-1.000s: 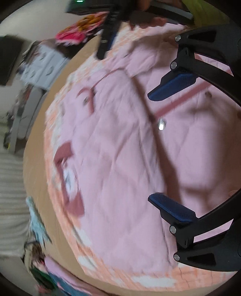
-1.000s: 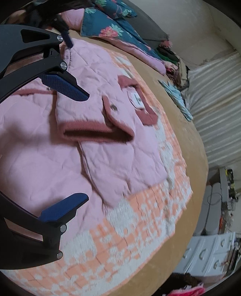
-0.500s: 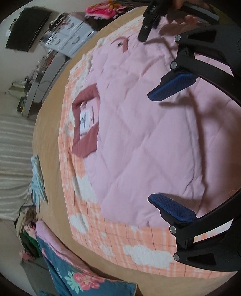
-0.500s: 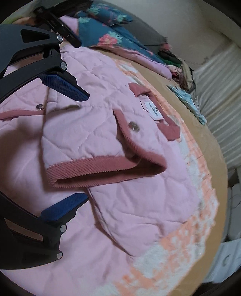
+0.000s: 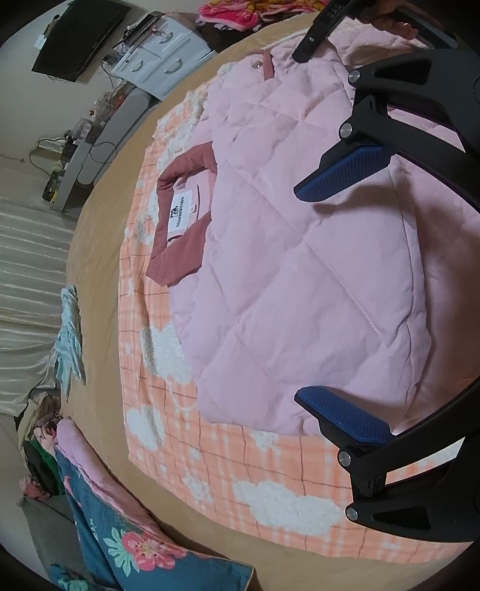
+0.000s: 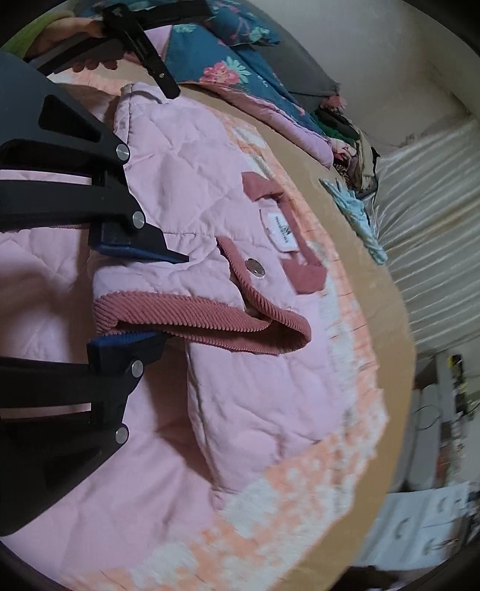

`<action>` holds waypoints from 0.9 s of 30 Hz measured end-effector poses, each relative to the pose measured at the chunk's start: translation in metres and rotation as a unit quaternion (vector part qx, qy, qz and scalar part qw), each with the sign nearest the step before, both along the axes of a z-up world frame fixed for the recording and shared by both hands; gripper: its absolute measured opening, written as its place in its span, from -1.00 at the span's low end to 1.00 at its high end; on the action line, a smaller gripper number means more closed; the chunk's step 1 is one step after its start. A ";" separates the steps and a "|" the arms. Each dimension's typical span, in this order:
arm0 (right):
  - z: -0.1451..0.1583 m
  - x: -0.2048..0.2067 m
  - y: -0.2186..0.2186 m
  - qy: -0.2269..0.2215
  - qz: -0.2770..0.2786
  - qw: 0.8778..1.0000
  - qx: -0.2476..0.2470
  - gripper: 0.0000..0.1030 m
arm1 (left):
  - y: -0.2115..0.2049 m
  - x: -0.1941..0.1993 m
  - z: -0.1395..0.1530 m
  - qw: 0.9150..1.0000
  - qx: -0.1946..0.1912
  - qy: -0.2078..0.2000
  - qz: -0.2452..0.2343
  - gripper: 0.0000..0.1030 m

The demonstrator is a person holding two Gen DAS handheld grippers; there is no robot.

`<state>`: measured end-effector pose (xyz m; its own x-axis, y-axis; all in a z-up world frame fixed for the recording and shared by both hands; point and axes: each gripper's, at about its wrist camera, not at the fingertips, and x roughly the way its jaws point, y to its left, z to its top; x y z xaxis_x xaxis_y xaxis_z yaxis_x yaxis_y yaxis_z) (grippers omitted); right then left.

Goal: Fold large clothes
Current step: 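Grasp the dark-pink cuff of the folded sleeve with the right tool, then lift the cuff and lay it flat on the jacket front, open right tool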

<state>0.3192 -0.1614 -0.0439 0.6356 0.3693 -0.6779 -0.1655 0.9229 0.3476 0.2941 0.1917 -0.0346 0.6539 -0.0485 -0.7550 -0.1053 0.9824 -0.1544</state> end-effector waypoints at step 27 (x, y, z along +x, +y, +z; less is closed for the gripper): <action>0.065 0.031 0.025 -0.105 0.065 0.982 -0.141 -0.65 | -0.002 0.001 0.009 1.000 -0.005 -0.022 -0.006 0.82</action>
